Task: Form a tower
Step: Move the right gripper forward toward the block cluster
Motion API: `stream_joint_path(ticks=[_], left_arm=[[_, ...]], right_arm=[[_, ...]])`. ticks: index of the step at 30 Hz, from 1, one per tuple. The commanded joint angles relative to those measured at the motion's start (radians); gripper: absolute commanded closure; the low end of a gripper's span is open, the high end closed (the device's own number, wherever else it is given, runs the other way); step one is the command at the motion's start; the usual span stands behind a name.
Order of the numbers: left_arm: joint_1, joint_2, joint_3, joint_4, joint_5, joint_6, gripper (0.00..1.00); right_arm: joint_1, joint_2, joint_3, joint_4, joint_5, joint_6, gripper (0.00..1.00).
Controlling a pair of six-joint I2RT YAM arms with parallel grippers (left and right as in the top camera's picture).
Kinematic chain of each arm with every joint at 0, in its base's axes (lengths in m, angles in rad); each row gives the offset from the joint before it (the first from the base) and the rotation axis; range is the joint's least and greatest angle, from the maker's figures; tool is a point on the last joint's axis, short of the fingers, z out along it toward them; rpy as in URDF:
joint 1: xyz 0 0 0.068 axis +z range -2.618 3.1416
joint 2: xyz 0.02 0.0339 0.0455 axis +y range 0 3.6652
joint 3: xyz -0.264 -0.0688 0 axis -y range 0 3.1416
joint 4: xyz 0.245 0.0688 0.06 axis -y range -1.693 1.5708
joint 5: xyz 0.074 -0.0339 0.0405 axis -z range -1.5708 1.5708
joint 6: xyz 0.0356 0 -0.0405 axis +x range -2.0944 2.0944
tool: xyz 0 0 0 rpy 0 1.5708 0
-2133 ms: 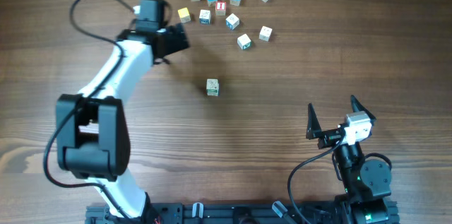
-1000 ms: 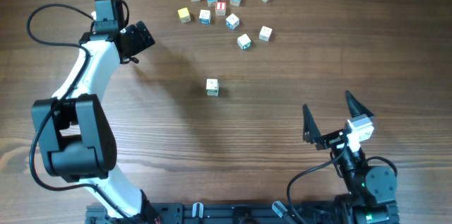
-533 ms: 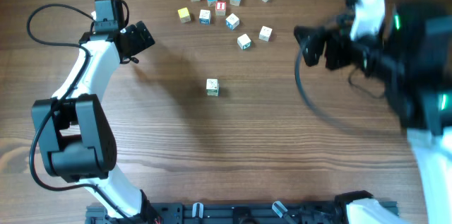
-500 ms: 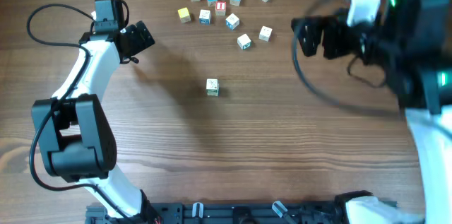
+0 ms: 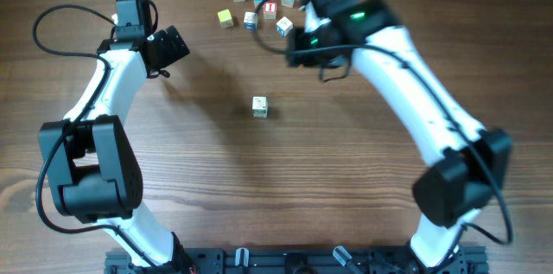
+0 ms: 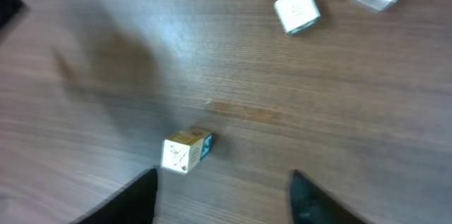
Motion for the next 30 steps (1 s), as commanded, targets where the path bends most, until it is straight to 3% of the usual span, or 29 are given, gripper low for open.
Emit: stream_joint_path(ticks=[1, 6, 14, 20, 25, 30], left_arm=[[0.002, 0.009, 0.010, 0.000, -0.006, 0.005, 0.00], [0.002, 0.009, 0.010, -0.001, -0.006, 0.005, 0.00], [0.002, 0.009, 0.010, 0.000, -0.006, 0.005, 0.00], [0.002, 0.009, 0.010, 0.000, -0.006, 0.005, 0.00], [0.002, 0.009, 0.010, 0.000, -0.006, 0.005, 0.00], [0.002, 0.009, 0.010, 0.000, -0.006, 0.005, 0.00]], right_arm=[[0.097, 0.127, 0.018, 0.023, 0.120, 0.056, 0.26], [0.221, 0.255, 0.018, 0.104, 0.173, 0.100, 0.10], [0.264, 0.320, -0.023, 0.121, 0.230, 0.281, 0.12], [0.265, 0.352, -0.045, 0.135, 0.198, 0.349, 0.29], [0.265, 0.352, -0.045, 0.156, 0.202, 0.351, 0.57], [0.266, 0.352, -0.045, 0.159, 0.232, 0.348, 0.59]])
